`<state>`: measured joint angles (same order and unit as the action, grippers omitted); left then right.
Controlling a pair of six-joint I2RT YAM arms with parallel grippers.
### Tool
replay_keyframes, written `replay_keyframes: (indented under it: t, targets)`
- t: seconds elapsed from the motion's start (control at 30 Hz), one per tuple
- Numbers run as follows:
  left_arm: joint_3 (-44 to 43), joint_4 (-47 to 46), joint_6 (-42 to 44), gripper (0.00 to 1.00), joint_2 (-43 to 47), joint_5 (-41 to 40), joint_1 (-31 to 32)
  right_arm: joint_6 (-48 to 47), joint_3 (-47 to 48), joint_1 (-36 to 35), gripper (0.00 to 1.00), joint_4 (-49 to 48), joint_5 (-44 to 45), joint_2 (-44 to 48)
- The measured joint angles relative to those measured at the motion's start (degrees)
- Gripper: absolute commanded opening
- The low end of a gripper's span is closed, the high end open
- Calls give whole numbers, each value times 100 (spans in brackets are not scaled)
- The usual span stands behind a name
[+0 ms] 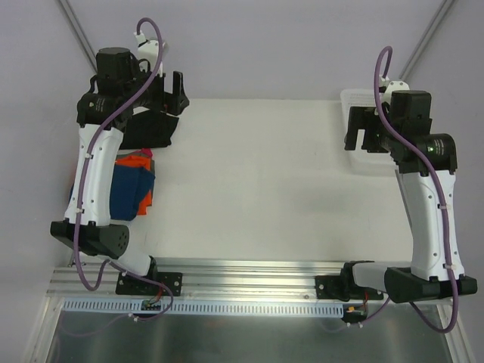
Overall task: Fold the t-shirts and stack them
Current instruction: Neatly place the folded tshirt to the corner
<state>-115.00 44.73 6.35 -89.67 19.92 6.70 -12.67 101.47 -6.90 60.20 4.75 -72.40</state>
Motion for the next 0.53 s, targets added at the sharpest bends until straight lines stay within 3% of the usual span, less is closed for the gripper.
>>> replay_keyframes:
  t: [0.53]
  targets:
    - [568, 9, 52, 99, 662, -551, 11, -50, -361, 2, 97, -149, -4, 42]
